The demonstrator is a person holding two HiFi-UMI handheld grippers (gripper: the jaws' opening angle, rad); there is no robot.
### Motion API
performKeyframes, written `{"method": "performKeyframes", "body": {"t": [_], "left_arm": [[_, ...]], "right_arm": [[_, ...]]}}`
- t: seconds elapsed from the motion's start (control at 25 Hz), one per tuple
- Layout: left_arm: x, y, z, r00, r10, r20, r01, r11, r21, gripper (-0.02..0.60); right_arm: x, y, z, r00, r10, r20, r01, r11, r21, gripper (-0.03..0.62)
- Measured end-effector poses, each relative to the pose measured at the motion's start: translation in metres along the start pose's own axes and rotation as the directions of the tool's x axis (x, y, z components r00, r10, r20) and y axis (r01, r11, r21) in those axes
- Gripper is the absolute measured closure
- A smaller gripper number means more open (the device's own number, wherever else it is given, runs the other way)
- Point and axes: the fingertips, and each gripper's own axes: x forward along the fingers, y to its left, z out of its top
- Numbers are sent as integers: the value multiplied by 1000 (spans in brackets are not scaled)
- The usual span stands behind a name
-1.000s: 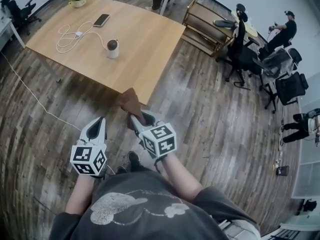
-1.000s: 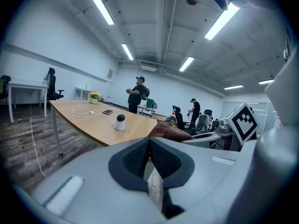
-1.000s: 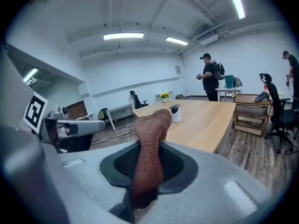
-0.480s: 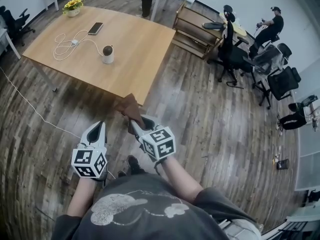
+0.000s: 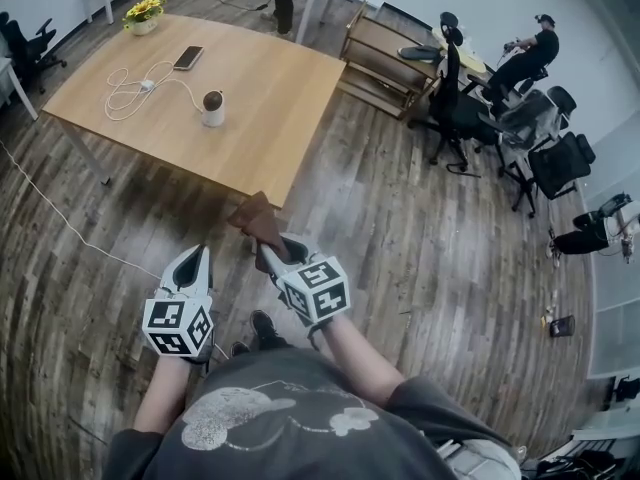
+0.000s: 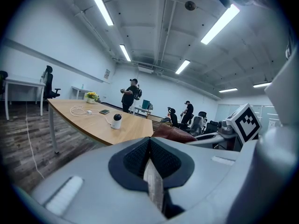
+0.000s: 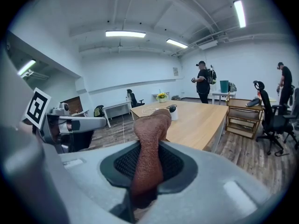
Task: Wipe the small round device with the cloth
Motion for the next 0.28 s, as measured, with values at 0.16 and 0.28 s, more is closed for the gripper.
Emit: {"method": "performKeyframes", "body": {"t": [0.16,0.28], "left_arm": [[-1,-1,-1,1000,-2,6,2,1000,-4,563],[-4,-2,-3,1000,3,8,-3,1000,-9,563]], "right_arm": [[-4,-4,-2,1000,-15,2,15,1000,4,519],[-7,-2,-4,1000,-17,4,17,1000,2,519]]}}
